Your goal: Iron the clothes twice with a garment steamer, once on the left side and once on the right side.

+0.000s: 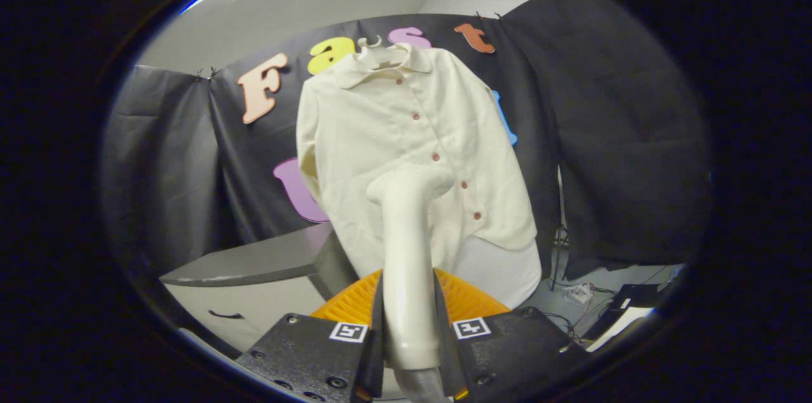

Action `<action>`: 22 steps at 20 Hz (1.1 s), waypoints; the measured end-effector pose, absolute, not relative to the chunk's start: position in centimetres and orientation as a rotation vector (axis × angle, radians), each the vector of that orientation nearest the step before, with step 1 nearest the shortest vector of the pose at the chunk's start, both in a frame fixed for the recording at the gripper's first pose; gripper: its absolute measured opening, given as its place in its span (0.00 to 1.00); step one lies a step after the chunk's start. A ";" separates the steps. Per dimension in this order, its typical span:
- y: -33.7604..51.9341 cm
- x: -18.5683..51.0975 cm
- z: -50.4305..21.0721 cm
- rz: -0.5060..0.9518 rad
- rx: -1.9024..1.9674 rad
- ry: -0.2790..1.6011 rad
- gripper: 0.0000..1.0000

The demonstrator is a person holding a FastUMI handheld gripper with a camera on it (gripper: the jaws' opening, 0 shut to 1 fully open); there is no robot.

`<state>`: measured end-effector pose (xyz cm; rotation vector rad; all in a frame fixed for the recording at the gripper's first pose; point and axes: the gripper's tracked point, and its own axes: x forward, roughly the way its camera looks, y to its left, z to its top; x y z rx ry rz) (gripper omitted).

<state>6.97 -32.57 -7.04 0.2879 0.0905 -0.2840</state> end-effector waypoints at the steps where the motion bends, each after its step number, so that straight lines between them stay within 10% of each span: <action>1: -30.9 6.3 -5.5 -0.285 0.248 0.054 0.35; 22: -7.3 0.9 5.0 -0.167 0.063 -0.113 0.34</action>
